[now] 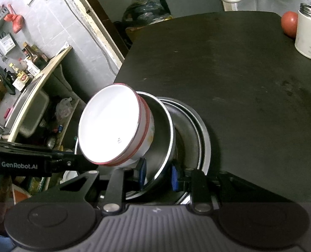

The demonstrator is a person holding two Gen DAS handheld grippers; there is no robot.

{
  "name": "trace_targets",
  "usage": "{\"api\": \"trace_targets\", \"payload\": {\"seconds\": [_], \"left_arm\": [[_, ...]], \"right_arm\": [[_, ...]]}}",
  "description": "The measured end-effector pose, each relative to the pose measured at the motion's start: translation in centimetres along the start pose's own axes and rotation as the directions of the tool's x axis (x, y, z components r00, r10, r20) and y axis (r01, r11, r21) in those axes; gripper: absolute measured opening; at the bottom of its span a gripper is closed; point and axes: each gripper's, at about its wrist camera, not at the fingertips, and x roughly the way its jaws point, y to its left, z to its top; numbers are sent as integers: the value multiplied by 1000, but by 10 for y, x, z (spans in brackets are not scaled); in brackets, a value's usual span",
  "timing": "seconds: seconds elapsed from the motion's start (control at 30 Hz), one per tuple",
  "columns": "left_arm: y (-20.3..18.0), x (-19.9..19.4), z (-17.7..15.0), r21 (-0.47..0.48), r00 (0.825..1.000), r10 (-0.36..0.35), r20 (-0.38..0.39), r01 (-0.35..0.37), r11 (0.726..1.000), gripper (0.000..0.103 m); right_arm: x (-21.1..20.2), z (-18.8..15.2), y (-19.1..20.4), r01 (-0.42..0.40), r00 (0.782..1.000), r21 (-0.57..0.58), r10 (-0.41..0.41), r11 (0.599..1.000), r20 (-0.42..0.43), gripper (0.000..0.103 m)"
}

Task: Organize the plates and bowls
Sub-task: 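Lift the nested bowls with both tools and carry them over the plate stack, then lower the nested bowls onto the plate stack and open both tools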

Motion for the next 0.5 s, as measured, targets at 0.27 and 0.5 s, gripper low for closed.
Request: {"api": "trace_targets", "payload": {"seconds": [0.27, 0.5], "left_arm": [[-1, 2, 1, 3, 1000, -4, -4, 4, 1000, 22], [-1, 4, 1, 1, 1000, -10, -5, 10, 1000, 22]], "right_arm": [[1, -1, 3, 8, 1000, 6, -8, 1000, 7, 27], [1, -3, 4, 9, 1000, 10, -9, 1000, 10, 28]]}}
